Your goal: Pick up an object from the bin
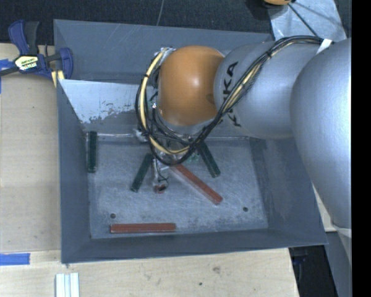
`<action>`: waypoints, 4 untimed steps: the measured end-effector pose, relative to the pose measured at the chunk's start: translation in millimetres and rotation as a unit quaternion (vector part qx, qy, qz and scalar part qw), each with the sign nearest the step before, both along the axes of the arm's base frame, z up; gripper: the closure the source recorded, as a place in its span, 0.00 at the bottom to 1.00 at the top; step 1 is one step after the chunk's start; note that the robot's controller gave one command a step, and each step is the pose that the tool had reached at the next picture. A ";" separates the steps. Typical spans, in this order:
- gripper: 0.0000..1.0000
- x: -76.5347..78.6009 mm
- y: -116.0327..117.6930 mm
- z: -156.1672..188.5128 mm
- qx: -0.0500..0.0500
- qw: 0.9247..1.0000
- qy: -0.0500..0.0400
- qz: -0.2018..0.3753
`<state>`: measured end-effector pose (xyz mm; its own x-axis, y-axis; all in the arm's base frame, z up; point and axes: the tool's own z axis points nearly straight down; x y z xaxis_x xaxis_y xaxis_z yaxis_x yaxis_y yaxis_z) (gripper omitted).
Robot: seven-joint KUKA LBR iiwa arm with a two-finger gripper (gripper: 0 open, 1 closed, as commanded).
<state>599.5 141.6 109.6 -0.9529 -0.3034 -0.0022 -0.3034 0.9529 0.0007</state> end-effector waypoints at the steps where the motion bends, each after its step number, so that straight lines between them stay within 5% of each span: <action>1: 0.00 -10.0 -2.8 -28.1 0.000 0.997 -0.001 -0.078; 2: 1.00 21.2 -5.8 -37.6 0.001 0.999 -0.002 0.043; 4: 1.00 20.0 -6.0 -34.6 0.000 0.999 0.000 0.043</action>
Offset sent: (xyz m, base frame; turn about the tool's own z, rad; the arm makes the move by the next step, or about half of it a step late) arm 0.0194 -0.0064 -0.0396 -0.0888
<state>619.5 135.6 75.0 -0.9230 -0.3849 -0.0034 -0.3849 0.9230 0.0013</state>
